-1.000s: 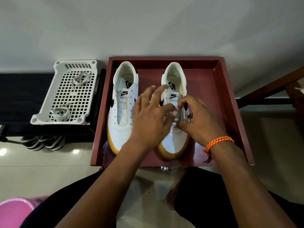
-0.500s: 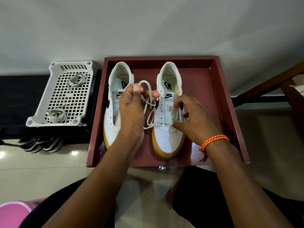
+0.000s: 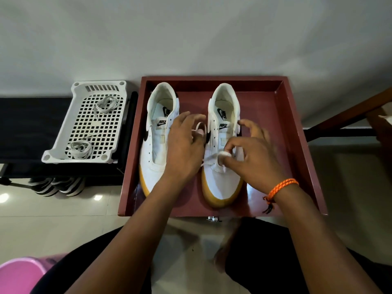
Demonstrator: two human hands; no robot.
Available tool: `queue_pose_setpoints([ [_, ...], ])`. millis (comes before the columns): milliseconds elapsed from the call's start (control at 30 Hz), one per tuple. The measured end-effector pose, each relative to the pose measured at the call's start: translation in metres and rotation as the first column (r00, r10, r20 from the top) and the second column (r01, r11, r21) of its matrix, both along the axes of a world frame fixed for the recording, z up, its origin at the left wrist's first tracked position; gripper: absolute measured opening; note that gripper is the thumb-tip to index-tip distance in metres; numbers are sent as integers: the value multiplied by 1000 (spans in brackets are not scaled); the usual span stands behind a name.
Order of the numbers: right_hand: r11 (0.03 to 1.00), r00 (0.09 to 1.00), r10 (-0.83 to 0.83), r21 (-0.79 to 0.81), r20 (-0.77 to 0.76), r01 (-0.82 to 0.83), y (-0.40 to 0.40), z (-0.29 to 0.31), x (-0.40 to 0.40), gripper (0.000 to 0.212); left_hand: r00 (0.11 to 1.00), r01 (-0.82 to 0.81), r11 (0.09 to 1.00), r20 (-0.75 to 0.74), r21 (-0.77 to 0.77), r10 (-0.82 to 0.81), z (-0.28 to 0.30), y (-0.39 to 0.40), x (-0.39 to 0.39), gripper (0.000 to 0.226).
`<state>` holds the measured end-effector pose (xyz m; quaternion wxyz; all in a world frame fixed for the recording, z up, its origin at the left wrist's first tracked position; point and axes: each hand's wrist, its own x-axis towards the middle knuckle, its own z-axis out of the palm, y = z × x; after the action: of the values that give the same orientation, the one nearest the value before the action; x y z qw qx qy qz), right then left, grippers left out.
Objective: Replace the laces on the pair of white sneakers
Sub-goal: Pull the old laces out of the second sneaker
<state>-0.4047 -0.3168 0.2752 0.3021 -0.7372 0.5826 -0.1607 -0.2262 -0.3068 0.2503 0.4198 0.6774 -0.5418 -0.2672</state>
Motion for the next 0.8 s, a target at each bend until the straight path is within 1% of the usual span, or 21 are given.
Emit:
queue_pose_setpoints([
  [33,999,994,-42,1,97,42,-4,3,0,16,1000,-7,1000,-10,-3,7,0,-1,1,35],
  [67,994,956,-103,50,274,92,-8,9,-1,17,1000,-6,1000,-28,0,6,1,-1,2,33],
  [100,982,849,-178,145,498,120,-12,16,-3,17,999,-9,1000,-40,3,9,3,-1,2,31],
  [133,960,679,-258,258,688,104,-15,23,-7,17,999,-10,1000,-49,3,10,4,0,2,30],
  [167,936,496,-324,349,805,44,-18,30,-12,21,999,-9,1000,-51,2,9,5,0,1,29],
  [200,915,332,-368,402,869,-39,-20,36,-20,25,999,-4,1000,-54,4,5,5,1,0,28],
  [233,900,183,-396,420,900,-117,-21,40,-28,30,998,3,1000,-58,6,-3,5,2,-1,27],
  [300,897,-94,-404,373,910,-238,-24,45,-44,31,996,19,1000,-90,16,-17,3,3,-3,25],
  [333,904,-210,-387,324,898,-279,-25,45,-49,28,993,22,999,-115,26,-19,2,3,-3,25],
  [367,914,-303,-360,269,882,-304,-26,45,-52,23,990,26,999,-136,36,-21,2,3,-3,26],
  [400,923,-372,-331,217,867,-316,-27,46,-55,20,988,35,998,-151,45,-28,1,4,-3,27],
  [433,931,-407,-311,191,859,-310,-27,46,-57,22,988,45,998,-151,53,-37,1,4,-4,28],
  [500,940,-407,-298,191,864,-283,-29,46,-61,28,989,61,996,-136,68,-51,0,4,-4,28],
  [567,933,-420,-321,207,849,-295,-31,42,-65,31,993,67,994,-101,83,-59,-1,3,-4,27],
  [633,915,-470,-365,216,804,-341,-32,36,-70,32,995,104,993,-10,59,-104,-2,4,-1,28],
  [700,909,-509,-400,262,762,-323,-33,29,-73,30,977,176,984,118,42,-180,-3,6,3,20],
  [733,909,-491,-414,314,767,-276,-33,26,-72,27,960,211,976,176,52,-217,-3,7,4,17],
  [767,899,-427,-437,390,792,-197,-34,24,-70,24,943,236,969,225,72,-246,-4,9,3,18],
  [800,875,-313,-479,475,820,-93,-35,23,-66,19,930,254,964,254,85,-267,-5,10,2,19],
])
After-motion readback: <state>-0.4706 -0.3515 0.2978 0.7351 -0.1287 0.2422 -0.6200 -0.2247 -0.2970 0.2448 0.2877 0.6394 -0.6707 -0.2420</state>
